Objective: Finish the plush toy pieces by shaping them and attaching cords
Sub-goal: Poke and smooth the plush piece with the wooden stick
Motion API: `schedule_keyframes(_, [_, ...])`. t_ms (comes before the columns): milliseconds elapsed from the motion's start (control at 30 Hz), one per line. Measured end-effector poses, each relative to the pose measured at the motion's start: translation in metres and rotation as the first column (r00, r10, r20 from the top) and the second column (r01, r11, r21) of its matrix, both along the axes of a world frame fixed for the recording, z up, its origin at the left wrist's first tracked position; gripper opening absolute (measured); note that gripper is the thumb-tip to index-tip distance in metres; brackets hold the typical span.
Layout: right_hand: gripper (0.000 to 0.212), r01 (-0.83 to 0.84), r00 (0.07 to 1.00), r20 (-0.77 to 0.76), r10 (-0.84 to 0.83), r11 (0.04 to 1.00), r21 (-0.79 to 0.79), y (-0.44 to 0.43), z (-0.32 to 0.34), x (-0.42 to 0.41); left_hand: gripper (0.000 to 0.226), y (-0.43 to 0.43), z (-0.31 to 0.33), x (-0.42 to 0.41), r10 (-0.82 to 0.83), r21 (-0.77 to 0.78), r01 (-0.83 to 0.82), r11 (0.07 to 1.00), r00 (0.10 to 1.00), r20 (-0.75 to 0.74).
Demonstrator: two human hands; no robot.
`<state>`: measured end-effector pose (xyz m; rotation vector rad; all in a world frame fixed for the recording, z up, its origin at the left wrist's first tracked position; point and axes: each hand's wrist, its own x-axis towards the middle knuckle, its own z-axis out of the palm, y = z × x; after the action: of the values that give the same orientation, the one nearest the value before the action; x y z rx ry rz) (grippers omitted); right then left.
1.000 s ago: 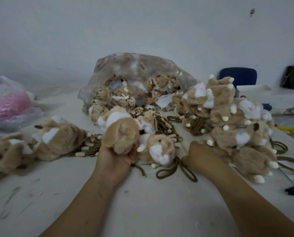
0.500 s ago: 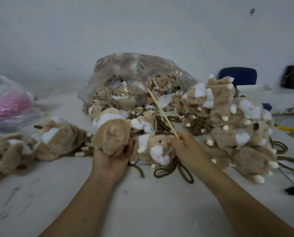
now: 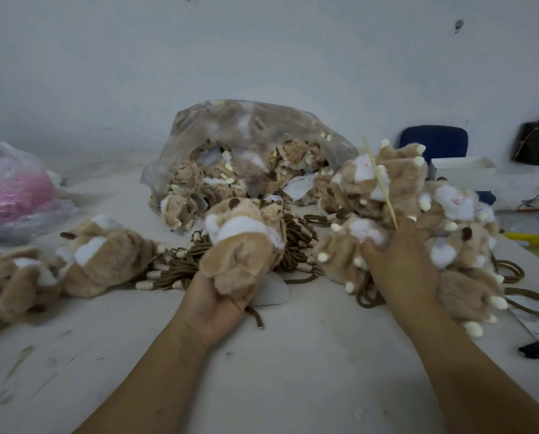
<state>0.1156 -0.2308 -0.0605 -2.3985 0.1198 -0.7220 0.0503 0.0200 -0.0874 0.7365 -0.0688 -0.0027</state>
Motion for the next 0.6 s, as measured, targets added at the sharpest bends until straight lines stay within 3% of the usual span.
schedule_keyframes(67, [0.047, -0.085, 0.988, 0.134, 0.080, 0.996, 0.026, 0.013, 0.004, -0.008, 0.040, 0.000, 0.001, -0.001, -0.056, -0.061, 0.052, 0.997, 0.996, -0.072])
schedule_keyframes(167, [0.048, -0.375, 0.896, 0.257, 0.361, 0.927, 0.005, 0.042, 0.008, -0.030, 0.043, 0.000, 0.003, 0.001, -0.029, -0.076, 0.023, 0.997, 0.996, -0.080])
schedule_keyframes(267, [0.048, -0.539, 0.808, 0.171, 0.564, 0.824, -0.172, 0.061, -0.002, -0.042, 0.053, 0.002, 0.010, 0.001, 0.108, -0.144, -0.112, 0.983, 0.993, -0.036])
schedule_keyframes(367, [0.021, -0.676, 0.697, 0.105, 0.710, 0.698, -0.235, 0.064, -0.015, -0.039, 0.045, 0.012, 0.013, 0.002, 0.220, -0.219, -0.221, 0.950, 0.975, -0.028])
schedule_keyframes(433, [0.034, -0.733, 0.645, 0.070, 0.761, 0.642, -0.223, 0.062, -0.019, -0.036, 0.041, 0.018, 0.010, 0.003, 0.277, -0.259, -0.277, 0.925, 0.960, -0.037])
schedule_keyframes(533, [0.027, -0.741, 0.633, 0.036, 0.774, 0.618, -0.263, 0.057, -0.019, -0.034, 0.033, 0.020, 0.007, 0.006, 0.330, -0.271, -0.335, 0.902, 0.942, -0.066])
schedule_keyframes(600, [0.045, -0.704, 0.678, -0.051, 0.733, 0.629, -0.330, 0.054, -0.020, -0.032, 0.034, 0.020, 0.005, 0.008, 0.337, -0.278, -0.348, 0.895, 0.937, -0.089])
